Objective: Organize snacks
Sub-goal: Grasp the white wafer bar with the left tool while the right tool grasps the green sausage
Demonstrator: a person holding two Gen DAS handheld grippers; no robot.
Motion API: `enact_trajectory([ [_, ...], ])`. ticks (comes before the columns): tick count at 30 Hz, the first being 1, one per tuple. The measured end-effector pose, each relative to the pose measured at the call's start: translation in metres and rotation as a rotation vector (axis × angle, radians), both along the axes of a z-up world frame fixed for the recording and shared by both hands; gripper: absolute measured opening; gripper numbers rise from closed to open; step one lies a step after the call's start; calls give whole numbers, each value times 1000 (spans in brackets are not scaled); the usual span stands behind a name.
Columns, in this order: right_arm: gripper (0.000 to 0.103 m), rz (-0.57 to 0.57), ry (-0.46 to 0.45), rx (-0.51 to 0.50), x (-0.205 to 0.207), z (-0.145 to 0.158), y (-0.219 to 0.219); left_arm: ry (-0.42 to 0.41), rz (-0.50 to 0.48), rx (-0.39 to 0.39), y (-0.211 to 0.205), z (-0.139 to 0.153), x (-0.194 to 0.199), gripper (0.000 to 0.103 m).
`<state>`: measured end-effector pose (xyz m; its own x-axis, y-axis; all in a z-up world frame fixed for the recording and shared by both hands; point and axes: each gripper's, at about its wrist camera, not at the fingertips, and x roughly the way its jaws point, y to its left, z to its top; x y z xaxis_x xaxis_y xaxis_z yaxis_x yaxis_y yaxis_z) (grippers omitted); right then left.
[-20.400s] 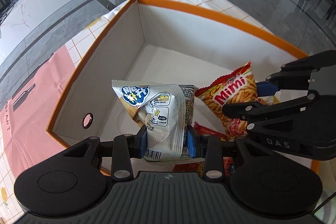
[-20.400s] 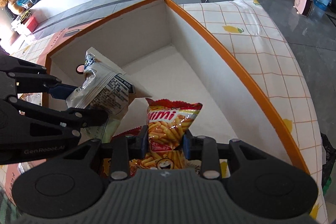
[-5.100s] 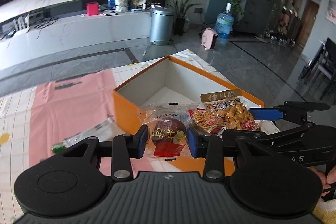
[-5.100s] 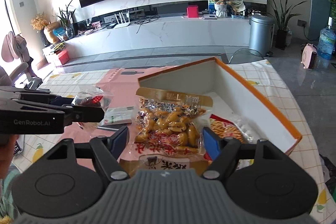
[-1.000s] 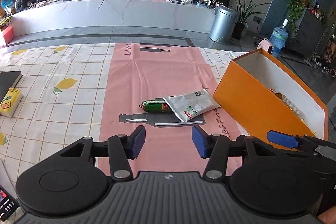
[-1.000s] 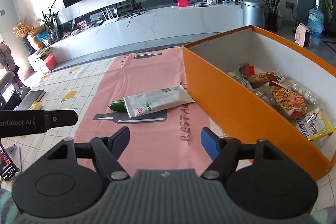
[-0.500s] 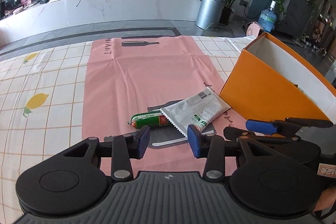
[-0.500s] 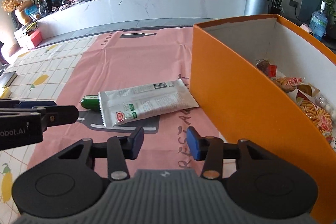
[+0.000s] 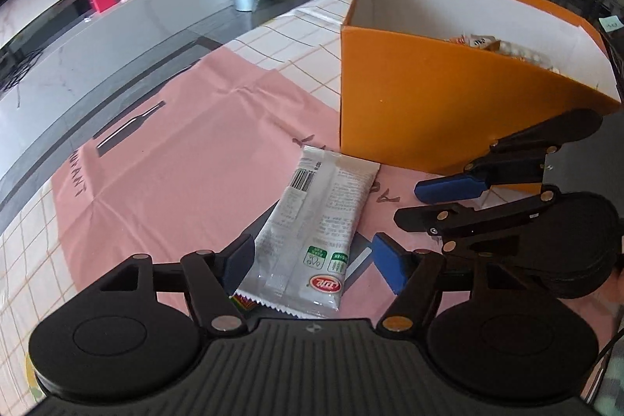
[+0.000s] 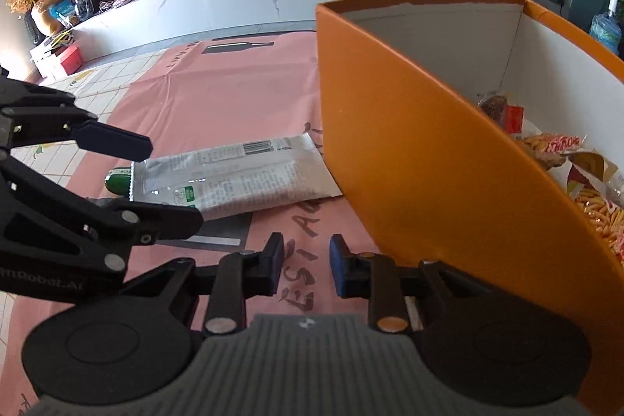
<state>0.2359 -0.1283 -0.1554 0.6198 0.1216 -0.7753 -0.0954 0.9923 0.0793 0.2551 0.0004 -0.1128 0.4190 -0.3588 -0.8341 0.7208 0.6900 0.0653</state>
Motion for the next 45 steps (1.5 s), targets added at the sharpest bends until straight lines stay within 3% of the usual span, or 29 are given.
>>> enact_trajectory([
  [5, 18, 22, -13, -19, -2, -2, 1, 37, -82, 52, -19, -6, 21, 81],
  [12, 17, 23, -9, -2, -1, -2, 0, 112, -75, 88, -32, -20, 41, 80],
  [17, 18, 16, -6, 15, -1, -3, -2, 59, -34, 112, -38, -18, 28, 64],
  [21, 18, 8, -7, 33, -2, -3, -5, 23, 76, 86, -33, -9, 17, 60],
  [28, 21, 49, -70, 52, -5, 5, -1, -15, 400, -108, 19, 32, -13, 59],
  [30, 28, 83, -88, 55, -4, 6, 5, 3, 508, -153, 42, 38, -20, 59],
  [31, 38, 106, -94, 51, -4, 6, 10, 16, 558, -165, 52, 38, -23, 59],
  [36, 49, 269, -144, -16, -6, 8, 41, 54, 781, -238, 107, 35, -38, 59],
  [41, 54, 403, -160, -58, 7, 9, 71, 59, 883, -268, 137, 20, -45, 59],
  [45, 56, 493, -168, -147, 21, 4, 89, 80, 895, -304, 150, 7, -50, 59],
])
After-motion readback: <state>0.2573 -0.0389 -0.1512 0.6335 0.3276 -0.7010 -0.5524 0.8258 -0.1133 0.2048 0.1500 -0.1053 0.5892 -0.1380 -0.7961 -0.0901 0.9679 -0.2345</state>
